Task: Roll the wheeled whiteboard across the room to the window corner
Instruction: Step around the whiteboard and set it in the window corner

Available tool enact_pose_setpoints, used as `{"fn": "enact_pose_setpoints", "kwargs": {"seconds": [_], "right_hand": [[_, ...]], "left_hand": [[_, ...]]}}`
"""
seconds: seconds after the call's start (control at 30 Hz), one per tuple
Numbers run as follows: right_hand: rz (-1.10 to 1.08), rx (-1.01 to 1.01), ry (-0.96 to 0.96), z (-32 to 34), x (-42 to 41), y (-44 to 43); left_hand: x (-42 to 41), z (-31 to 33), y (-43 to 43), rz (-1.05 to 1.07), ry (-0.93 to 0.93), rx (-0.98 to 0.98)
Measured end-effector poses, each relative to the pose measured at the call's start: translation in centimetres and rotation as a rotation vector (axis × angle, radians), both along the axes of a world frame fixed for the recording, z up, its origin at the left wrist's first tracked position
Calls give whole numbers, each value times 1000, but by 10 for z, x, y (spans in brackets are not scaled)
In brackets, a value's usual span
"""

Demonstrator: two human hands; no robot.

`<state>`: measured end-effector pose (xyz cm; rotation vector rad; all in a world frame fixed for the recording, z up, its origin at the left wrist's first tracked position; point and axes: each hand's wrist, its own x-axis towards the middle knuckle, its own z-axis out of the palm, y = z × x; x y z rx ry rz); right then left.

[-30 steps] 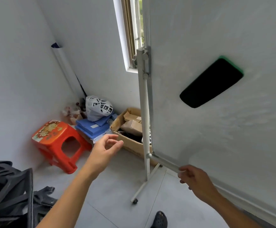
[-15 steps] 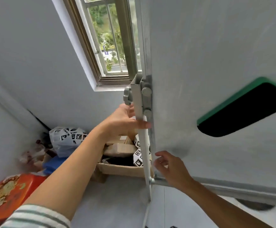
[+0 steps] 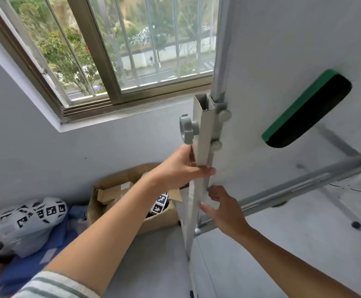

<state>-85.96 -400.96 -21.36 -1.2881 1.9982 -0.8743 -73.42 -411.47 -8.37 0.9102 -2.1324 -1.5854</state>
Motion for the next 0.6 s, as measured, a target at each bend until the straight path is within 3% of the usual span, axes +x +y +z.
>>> {"fn": "enact_pose_setpoints", "kwargs": {"seconds": [0.3, 0.6], "right_hand": [[41, 9, -1, -9, -8, 67], [380, 109, -26, -8, -18, 90]], "left_hand": [[-21, -12, 73, 48, 65, -48], [-20, -13, 115, 502, 68, -143]]}}
